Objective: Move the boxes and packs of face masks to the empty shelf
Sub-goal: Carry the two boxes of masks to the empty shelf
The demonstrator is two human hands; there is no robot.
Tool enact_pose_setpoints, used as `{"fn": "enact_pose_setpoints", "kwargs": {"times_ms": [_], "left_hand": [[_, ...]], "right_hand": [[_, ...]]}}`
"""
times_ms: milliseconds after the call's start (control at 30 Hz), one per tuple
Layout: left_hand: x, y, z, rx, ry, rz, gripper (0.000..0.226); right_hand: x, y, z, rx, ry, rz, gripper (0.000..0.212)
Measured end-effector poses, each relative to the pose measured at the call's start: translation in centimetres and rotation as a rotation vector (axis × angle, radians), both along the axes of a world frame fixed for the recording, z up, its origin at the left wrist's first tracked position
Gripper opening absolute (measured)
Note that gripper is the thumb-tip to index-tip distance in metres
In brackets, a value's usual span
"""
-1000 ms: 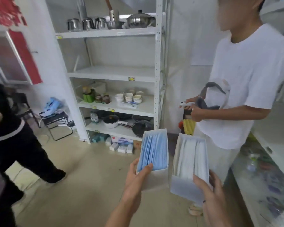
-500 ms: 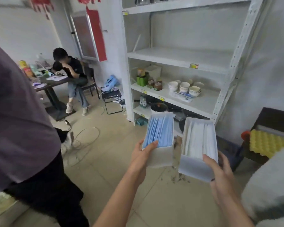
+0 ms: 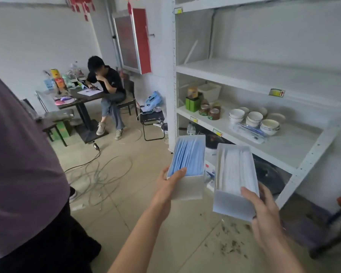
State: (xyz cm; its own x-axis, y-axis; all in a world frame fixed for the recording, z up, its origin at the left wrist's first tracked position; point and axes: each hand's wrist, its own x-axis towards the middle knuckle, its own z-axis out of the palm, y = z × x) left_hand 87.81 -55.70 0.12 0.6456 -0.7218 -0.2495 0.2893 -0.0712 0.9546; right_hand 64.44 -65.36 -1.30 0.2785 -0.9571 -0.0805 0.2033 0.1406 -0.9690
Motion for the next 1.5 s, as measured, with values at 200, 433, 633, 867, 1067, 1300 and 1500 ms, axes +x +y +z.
{"fn": "enact_pose_setpoints", "kwargs": {"times_ms": [200,433,633,867,1067,1300,1500], "left_hand": [[5.7,-9.1,1.5,-0.029,-0.026,-0.060,0.070],[11.2,-19.1,2.0,-0.054,-0.014,-0.081,0.076],[15.5,-29.4,1.2,-0.042,-0.006,-0.077,0.073],[21.5,-40.6,2.7,-0.049,-0.003,-0.038,0.076],[27.8,-46.5,3.8,-0.102,0.014,0.016,0.069],[38.0,-53.8,5.3,-0.167,-0.019,0.058,0.063],[47.1,-60.7,9.5,-0.237,-0.027,-0.015,0.070]], "right_hand": [[5.9,-8.2,1.8,-0.003,-0.017,-0.068,0.069],[10.8,-17.6,2.3,0.020,-0.063,-0.105,0.052],[15.2,-27.3,2.1,0.024,-0.059,-0.098,0.066],[21.9,-39.6,4.0,-0.042,-0.083,-0.037,0.056],[28.8,-47.6,5.4,-0.074,-0.104,0.048,0.062],[39.1,-55.4,8.6,-0.099,-0.170,0.151,0.053],[47.9,-62.8,12.5,-0.131,-0.211,0.086,0.031]]}}
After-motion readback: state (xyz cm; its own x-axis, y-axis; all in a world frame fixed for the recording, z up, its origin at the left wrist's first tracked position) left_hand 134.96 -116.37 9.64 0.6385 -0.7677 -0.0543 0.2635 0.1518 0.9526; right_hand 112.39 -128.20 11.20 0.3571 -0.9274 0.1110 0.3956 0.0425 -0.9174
